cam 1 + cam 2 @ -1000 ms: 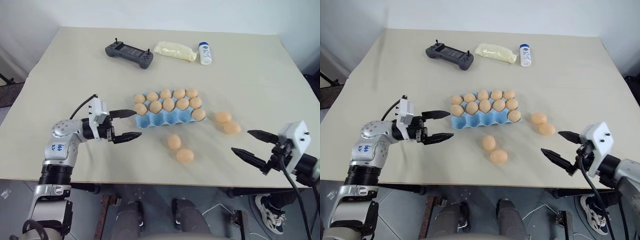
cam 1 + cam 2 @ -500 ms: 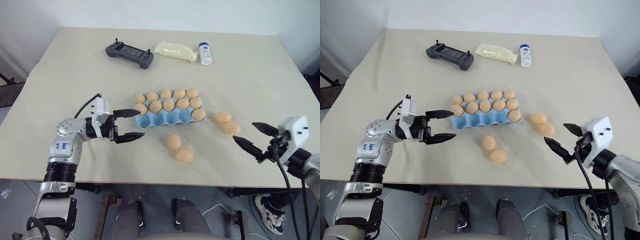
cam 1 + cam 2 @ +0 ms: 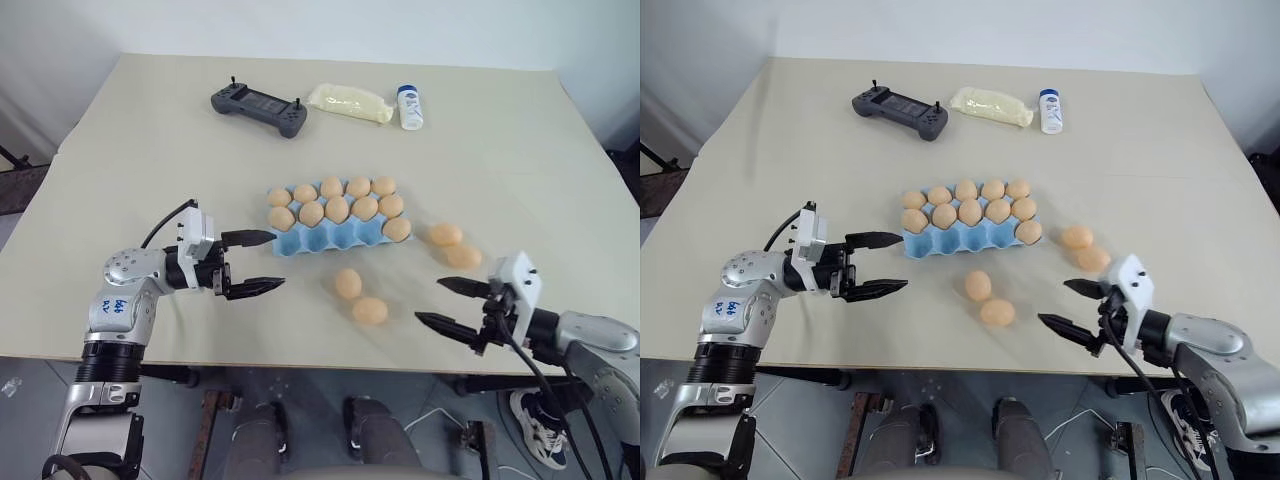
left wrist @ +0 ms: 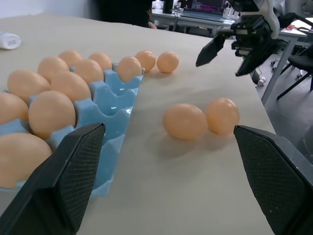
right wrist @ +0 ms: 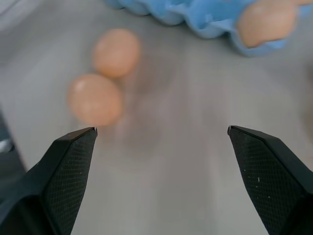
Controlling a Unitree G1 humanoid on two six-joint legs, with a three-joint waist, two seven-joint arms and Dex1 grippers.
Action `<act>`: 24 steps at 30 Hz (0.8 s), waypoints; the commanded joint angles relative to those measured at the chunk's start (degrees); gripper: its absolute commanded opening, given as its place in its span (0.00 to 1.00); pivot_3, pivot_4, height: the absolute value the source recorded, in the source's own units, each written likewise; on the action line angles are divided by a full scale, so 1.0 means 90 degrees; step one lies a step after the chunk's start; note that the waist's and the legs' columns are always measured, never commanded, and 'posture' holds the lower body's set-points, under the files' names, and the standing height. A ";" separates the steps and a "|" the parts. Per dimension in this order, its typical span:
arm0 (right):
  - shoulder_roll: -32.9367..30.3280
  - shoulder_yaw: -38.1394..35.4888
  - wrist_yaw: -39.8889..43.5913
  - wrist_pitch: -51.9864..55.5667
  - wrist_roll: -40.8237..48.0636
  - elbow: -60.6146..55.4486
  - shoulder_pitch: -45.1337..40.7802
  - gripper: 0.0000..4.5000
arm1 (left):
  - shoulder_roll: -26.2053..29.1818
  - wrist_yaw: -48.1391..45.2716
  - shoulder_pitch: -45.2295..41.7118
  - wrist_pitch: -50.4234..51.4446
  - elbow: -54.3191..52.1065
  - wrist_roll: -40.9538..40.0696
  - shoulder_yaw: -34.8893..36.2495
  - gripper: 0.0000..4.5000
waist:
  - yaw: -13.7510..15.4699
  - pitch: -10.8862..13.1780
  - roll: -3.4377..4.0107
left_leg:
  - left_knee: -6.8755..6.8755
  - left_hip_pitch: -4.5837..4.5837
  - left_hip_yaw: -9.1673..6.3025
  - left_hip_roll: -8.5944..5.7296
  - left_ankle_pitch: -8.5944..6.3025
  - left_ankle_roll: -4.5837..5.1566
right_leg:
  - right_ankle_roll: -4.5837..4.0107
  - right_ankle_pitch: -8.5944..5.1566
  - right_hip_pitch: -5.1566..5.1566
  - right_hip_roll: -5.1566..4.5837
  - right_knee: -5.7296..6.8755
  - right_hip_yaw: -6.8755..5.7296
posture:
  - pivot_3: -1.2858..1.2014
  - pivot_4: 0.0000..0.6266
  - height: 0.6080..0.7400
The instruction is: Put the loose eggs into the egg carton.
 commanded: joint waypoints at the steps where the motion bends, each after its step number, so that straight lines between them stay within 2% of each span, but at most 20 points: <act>1: -0.0049 0.0466 0.0267 -0.0077 -0.0055 -0.0059 -0.0378 1.00 | 0.0136 -0.0049 0.0083 -0.0034 -0.0328 -0.0145 0.0121 1.00 | -0.0003 0.0000 0.0000 | 0.0000 0.0000 0.0000 0.0000 0.0000 0.0000 | 0.0000 0.0000 0.0000 0.0000 0.0000 0.0000 | 0.52 0.24 1.00; 10: 0.0234 0.1708 0.0650 -0.0467 -0.0740 0.0793 -0.1634 1.00 | 0.0251 -0.0090 0.0245 -0.0150 -0.0318 -0.0108 0.0134 1.00 | 0.0003 0.0000 0.0000 | -0.0001 -0.0004 -0.0003 -0.0002 -0.0001 -0.0001 | -0.0005 -0.0002 -0.0004 -0.0007 -0.0002 -0.0007 | 0.52 0.24 1.00; 18: 0.0502 0.2406 0.0876 -0.0775 -0.1305 0.1318 -0.2068 1.00 | 0.0257 0.0079 0.0319 -0.0115 -0.0455 -0.0145 0.0193 1.00 | 0.0011 0.0000 0.0000 | -0.0002 -0.0008 -0.0004 -0.0001 -0.0004 -0.0006 | -0.0008 -0.0004 -0.0006 -0.0009 -0.0004 -0.0013 | 0.52 0.24 1.00; 23: 0.0624 0.2553 0.0909 -0.0774 -0.1468 0.1459 -0.2189 1.00 | 0.0267 0.0150 0.0357 -0.0122 -0.0508 -0.0165 0.0218 1.00 | -0.0004 0.0000 0.0000 | -0.0001 -0.0007 -0.0006 0.0002 -0.0003 -0.0007 | -0.0009 -0.0004 -0.0007 -0.0008 -0.0001 -0.0015 | 0.52 0.24 1.00; 24: 0.0626 0.2517 0.0922 -0.0775 -0.1456 0.1461 -0.2178 0.91 | 0.0269 0.0159 0.0366 -0.0123 -0.0516 -0.0170 0.0222 1.00 | -0.0003 0.0000 0.0000 | -0.0001 -0.0007 -0.0006 0.0002 -0.0003 -0.0007 | -0.0009 -0.0004 -0.0007 -0.0008 -0.0001 -0.0015 | 0.52 0.24 1.00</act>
